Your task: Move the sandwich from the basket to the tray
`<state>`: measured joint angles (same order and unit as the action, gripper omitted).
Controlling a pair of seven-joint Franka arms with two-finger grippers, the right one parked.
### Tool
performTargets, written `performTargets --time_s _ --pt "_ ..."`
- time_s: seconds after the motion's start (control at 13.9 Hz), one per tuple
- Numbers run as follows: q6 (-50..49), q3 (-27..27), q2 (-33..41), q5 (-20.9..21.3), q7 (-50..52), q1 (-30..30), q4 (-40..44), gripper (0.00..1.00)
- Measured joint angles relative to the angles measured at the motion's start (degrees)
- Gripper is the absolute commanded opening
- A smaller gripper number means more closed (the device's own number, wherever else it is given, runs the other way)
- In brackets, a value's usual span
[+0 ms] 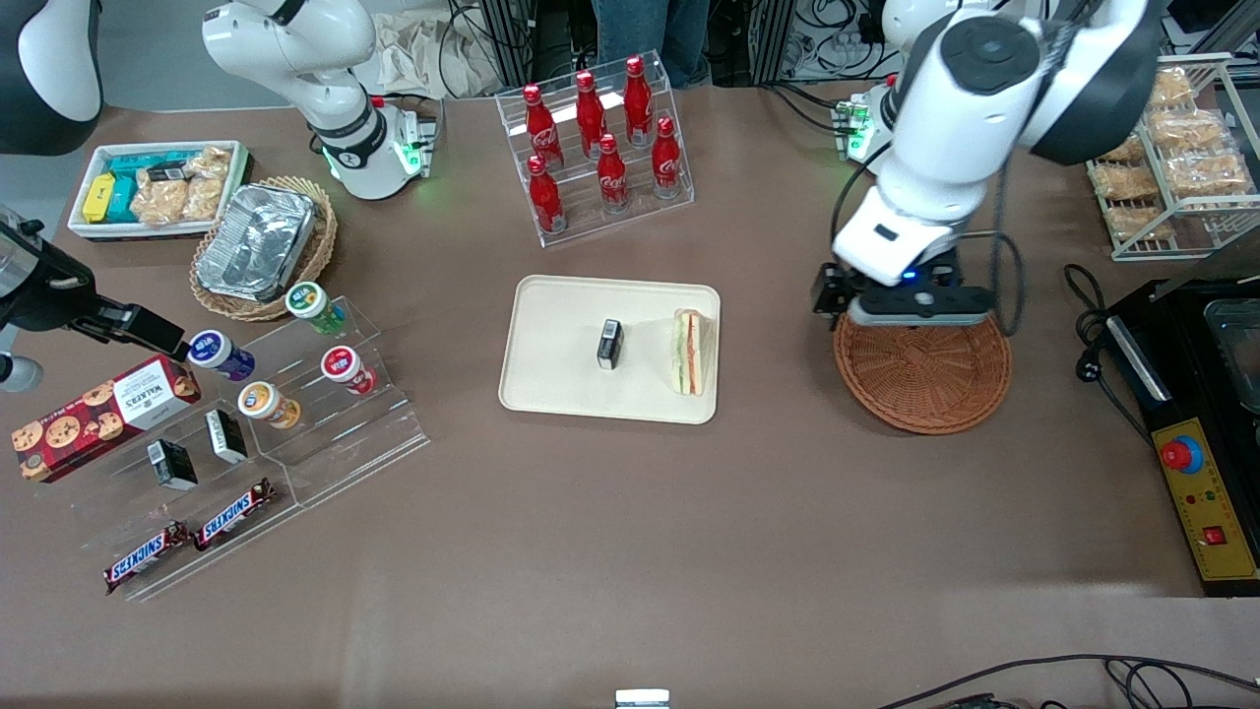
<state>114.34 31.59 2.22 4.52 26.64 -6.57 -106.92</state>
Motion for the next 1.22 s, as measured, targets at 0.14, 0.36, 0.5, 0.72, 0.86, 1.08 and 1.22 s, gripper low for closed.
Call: performTargets --time_s 0.14,0.36,0.5,0.72,0.86,1.08,1.22 --pt "-0.1 0.0 1.2 -0.4 0.0 -1.0 0.6 0.99" --pt "-2.5 -0.2 3.5 -0.4 -2.7 -3.3 1.0 0.99" --pt "-6.6 -3.4 5.8 -2.0 -8.4 -3.1 1.0 0.99" --pt "-9.4 -15.5 9.8 -8.3 -18.7 1.9 0.9 0.99" --pt "-10.0 -21.0 11.6 -10.1 -22.3 4.7 0.7 0.99" --pt "-10.6 -22.8 13.5 -10.2 -22.5 8.6 -0.3 0.99" --pt "-10.7 -26.4 15.4 -10.2 -22.4 12.3 -3.0 0.99"
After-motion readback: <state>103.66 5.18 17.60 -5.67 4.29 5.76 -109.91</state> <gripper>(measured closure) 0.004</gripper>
